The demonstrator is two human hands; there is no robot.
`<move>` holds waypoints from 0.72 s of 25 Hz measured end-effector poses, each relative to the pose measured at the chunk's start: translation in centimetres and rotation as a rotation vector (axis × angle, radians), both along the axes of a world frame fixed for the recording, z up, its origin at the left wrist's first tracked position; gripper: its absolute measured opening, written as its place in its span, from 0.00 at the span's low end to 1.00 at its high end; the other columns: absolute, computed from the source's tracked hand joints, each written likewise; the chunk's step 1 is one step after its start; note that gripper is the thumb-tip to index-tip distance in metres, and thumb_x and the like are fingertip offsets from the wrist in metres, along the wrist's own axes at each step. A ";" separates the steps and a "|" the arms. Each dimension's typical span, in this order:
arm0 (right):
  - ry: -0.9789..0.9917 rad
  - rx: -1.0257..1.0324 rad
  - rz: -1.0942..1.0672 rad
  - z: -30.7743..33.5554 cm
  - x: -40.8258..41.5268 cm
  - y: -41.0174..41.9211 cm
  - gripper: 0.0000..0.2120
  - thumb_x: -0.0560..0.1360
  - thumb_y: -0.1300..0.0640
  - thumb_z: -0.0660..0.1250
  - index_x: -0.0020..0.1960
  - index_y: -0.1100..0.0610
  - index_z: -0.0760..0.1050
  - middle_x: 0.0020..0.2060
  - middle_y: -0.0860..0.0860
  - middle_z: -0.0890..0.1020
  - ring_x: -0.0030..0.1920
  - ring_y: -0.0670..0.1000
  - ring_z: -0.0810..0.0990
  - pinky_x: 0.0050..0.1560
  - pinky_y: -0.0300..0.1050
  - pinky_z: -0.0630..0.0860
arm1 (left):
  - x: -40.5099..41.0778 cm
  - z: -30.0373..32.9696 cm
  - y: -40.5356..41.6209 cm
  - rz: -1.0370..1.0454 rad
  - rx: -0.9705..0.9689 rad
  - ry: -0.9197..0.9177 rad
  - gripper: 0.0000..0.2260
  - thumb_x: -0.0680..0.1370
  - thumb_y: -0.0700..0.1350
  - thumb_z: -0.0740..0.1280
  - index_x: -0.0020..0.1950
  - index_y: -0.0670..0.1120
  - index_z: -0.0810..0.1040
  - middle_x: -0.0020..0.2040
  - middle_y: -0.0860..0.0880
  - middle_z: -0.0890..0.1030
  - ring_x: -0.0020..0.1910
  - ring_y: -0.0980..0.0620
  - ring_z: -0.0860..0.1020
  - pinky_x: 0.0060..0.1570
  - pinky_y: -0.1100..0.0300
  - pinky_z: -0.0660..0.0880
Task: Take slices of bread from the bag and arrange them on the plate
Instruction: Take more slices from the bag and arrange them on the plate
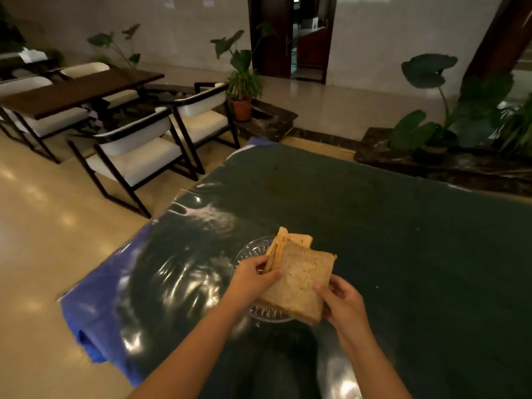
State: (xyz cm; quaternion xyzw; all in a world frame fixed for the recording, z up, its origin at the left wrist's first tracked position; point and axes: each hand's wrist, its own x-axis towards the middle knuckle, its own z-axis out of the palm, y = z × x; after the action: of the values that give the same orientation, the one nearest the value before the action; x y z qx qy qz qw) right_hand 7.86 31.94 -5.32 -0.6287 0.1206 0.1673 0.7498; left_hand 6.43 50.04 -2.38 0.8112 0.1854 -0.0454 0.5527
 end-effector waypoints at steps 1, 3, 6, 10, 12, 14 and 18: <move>0.016 -0.014 -0.012 -0.5 0.8 0.5 0.10 0.71 0.62 0.68 0.50 0.52 0.75 0.46 0.50 0.82 0.47 0.52 0.82 0.39 0.48 0.81 | 0.9 -0.6 0.7 -0.006 0.004 0.013 0.09 0.72 0.46 0.71 0.52 0.50 0.79 0.46 0.53 0.81 0.47 0.53 0.80 0.47 0.55 0.80; 0.046 -0.052 -0.045 -1.8 2.1 1.4 0.12 0.71 0.62 0.68 0.54 0.53 0.74 0.47 0.50 0.81 0.47 0.51 0.81 0.37 0.46 0.80 | 2.6 -2.1 2.0 -0.027 0.032 0.037 0.12 0.72 0.44 0.71 0.55 0.47 0.79 0.49 0.50 0.82 0.49 0.51 0.80 0.52 0.51 0.79; 0.108 -0.091 -0.117 -4.5 3.9 3.4 0.10 0.71 0.63 0.68 0.51 0.54 0.75 0.46 0.51 0.81 0.47 0.52 0.81 0.42 0.51 0.80 | 5.3 -5.2 3.8 -0.083 0.111 0.037 0.15 0.71 0.42 0.71 0.58 0.46 0.79 0.51 0.50 0.82 0.49 0.52 0.79 0.53 0.53 0.77; 0.181 -0.148 -0.212 -7.8 5.1 6.6 0.10 0.71 0.64 0.68 0.50 0.52 0.75 0.45 0.49 0.81 0.46 0.50 0.80 0.42 0.51 0.80 | 7.9 -8.9 6.0 -0.166 0.145 0.060 0.14 0.72 0.42 0.70 0.57 0.49 0.79 0.48 0.55 0.81 0.47 0.56 0.79 0.50 0.58 0.77; 0.193 -0.217 -0.229 -8.9 5.3 7.8 0.11 0.71 0.63 0.68 0.52 0.54 0.76 0.47 0.50 0.82 0.47 0.50 0.81 0.46 0.52 0.80 | 8.8 -10.5 7.0 -0.206 0.139 0.059 0.12 0.72 0.40 0.70 0.55 0.48 0.80 0.46 0.55 0.82 0.46 0.57 0.79 0.47 0.60 0.78; 0.181 -0.326 -0.239 -9.8 5.4 8.6 0.13 0.71 0.62 0.69 0.55 0.56 0.76 0.48 0.51 0.82 0.47 0.50 0.81 0.48 0.52 0.80 | 9.4 -11.8 7.7 -0.263 0.159 0.057 0.09 0.71 0.39 0.69 0.51 0.46 0.82 0.43 0.52 0.83 0.44 0.56 0.80 0.43 0.61 0.78; 0.199 -0.520 -0.278 -10.9 5.5 9.3 0.17 0.71 0.61 0.69 0.59 0.56 0.76 0.49 0.48 0.81 0.48 0.49 0.79 0.53 0.53 0.78 | 9.4 -13.8 8.0 -0.371 0.210 0.010 0.06 0.71 0.38 0.69 0.47 0.41 0.81 0.45 0.44 0.82 0.45 0.49 0.80 0.50 0.53 0.78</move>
State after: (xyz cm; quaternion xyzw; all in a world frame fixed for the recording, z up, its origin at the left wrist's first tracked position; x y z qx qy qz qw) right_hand 13.36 41.26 -16.21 -0.7575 0.3170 0.0874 0.5640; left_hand 15.85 58.07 -16.17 0.8843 0.0395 -0.1309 0.4464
